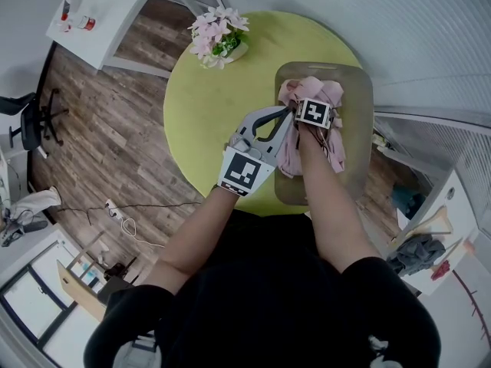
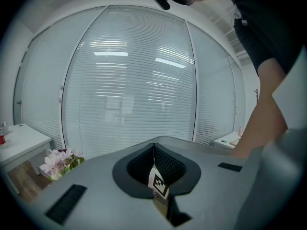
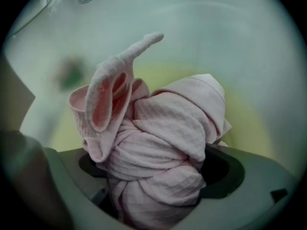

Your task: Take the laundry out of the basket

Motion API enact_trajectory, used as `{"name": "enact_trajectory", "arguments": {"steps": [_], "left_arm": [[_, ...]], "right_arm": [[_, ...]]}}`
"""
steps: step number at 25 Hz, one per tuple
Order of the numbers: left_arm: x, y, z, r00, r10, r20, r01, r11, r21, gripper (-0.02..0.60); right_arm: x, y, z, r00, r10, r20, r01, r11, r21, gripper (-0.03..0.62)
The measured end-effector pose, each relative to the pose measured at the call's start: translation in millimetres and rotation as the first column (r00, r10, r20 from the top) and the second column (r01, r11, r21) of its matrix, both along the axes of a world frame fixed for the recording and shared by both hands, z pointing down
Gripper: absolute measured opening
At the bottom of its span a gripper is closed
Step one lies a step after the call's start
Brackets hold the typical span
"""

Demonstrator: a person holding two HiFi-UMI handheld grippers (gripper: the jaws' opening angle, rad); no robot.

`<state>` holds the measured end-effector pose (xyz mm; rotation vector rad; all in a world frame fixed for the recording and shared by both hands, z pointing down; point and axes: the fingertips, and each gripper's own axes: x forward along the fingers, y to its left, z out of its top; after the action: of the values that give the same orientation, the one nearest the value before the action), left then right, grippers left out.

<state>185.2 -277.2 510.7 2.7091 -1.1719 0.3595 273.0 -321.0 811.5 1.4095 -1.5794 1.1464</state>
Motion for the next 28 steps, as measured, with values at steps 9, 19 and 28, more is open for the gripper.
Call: {"name": "enact_trajectory", "arguments": {"steps": [9,19,28], "left_arm": [[-8.2,-1.2,5.9,1.000,-0.015,0.004,0.015,1.000,-0.012,0.011],[-3.8,2.8,2.5,1.000,-0.012,0.002,0.012,1.000,0.001,0.011],[-2.1,11.7,-5.6,1.000,-0.009,-0.001,0.009,1.000,0.015,0.011]], "right_arm": [[0.8,0.0,-0.4,1.000,-0.020,-0.018,0.020,1.000,0.018,0.506],[2.2,5.5,-12.3,0.998,-0.069,-0.015,0.069,0.997,0.020,0.498],[-1.3,9.9,-67.2,0.989,-0.149,0.008,0.146,0.976,0.160,0.472]]}}
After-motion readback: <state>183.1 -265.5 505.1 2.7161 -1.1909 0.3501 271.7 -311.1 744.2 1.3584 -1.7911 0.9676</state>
